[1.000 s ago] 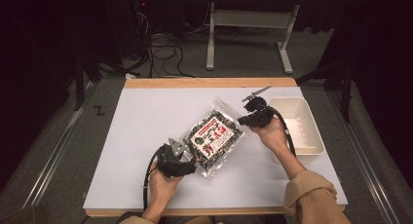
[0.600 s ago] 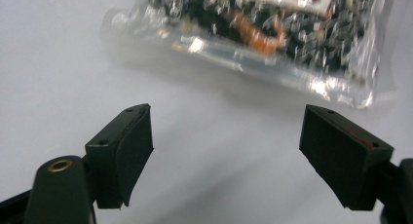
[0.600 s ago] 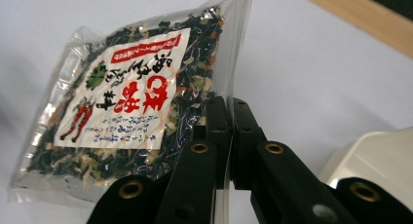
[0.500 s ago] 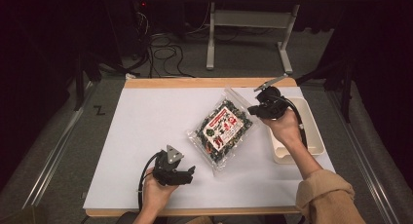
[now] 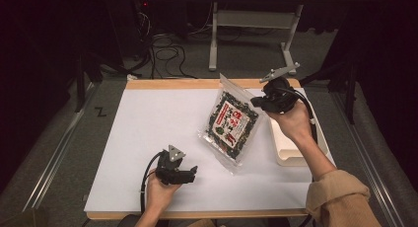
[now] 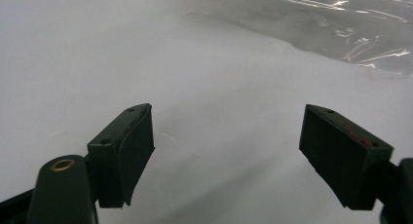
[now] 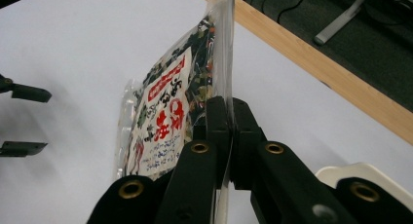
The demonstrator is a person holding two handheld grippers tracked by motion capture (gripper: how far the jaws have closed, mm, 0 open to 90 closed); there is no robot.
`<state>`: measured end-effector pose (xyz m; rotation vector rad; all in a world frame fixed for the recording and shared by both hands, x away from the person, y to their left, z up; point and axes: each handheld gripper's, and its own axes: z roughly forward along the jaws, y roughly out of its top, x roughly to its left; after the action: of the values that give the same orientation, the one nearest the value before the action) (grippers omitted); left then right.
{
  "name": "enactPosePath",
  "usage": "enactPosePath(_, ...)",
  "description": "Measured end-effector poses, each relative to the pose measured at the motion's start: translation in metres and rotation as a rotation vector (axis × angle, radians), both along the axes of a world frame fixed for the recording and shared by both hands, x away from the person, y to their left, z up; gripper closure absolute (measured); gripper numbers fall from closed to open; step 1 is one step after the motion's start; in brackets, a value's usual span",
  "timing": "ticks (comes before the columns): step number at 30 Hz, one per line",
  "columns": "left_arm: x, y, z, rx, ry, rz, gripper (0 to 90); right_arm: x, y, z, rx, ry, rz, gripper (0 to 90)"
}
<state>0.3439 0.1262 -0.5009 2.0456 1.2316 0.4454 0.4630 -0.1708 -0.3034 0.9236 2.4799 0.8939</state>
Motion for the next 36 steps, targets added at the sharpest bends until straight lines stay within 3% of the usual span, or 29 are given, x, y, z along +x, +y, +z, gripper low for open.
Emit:
enactPosePath(6,0.001,-0.002,0.0,-0.001,-0.002,0.003,21.1,-0.006,0.004,0.013,-0.008,-0.022,0.016,90.0)
enactPosePath(11,0.003,0.0,-0.001,-0.007,0.002,0.012,21.2,-0.015,0.015,0.028,-0.034,-0.062,0.064,90.0)
enactPosePath(18,0.002,-0.001,-0.001,-0.006,-0.001,0.006,21.2,-0.018,0.017,0.04,-0.04,-0.093,0.057,90.0)
enactPosePath(36,0.001,0.0,-0.002,-0.012,0.004,0.001,21.3,-0.017,-0.027,0.069,0.042,-0.129,-0.036,90.0)
